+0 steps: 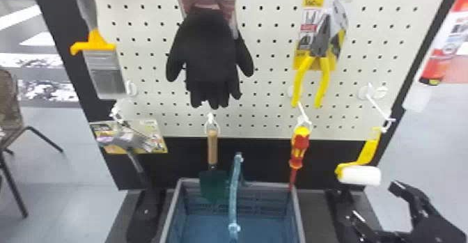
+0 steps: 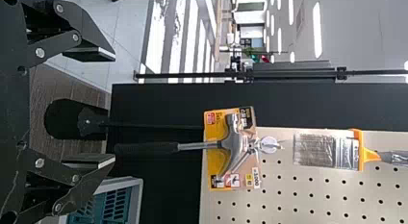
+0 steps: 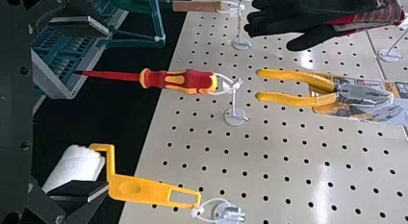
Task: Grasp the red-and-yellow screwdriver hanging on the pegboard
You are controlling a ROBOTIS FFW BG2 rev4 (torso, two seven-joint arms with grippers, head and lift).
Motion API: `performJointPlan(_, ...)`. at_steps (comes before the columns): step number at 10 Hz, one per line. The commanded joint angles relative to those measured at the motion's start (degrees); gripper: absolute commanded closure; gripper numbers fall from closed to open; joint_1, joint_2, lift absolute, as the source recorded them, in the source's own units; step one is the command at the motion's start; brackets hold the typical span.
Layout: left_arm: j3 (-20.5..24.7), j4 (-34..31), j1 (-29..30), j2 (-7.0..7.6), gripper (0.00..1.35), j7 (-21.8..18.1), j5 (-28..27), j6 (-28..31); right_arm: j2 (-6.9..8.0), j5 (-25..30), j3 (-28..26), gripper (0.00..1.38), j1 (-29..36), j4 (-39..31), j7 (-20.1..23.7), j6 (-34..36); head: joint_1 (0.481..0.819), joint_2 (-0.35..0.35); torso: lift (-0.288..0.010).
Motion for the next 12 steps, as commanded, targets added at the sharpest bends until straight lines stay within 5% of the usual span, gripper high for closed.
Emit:
performJointPlan(1,-0.11,-0.02,-0.24,0.18,0.51,0.0,0.0,0.08,-0.48,-0.13,0.91,0.17,-3.35,2.09,1.61,1.14,0.549,0.0,-0.1)
performJointPlan(12,-0.46,0.41,-1.6,0.44,0.51,0.0,0.0,0.43,-0.92,2.42,6.27,0.17,-16.52,9.26,9.16,6.68,0.549,0.0,-0.1)
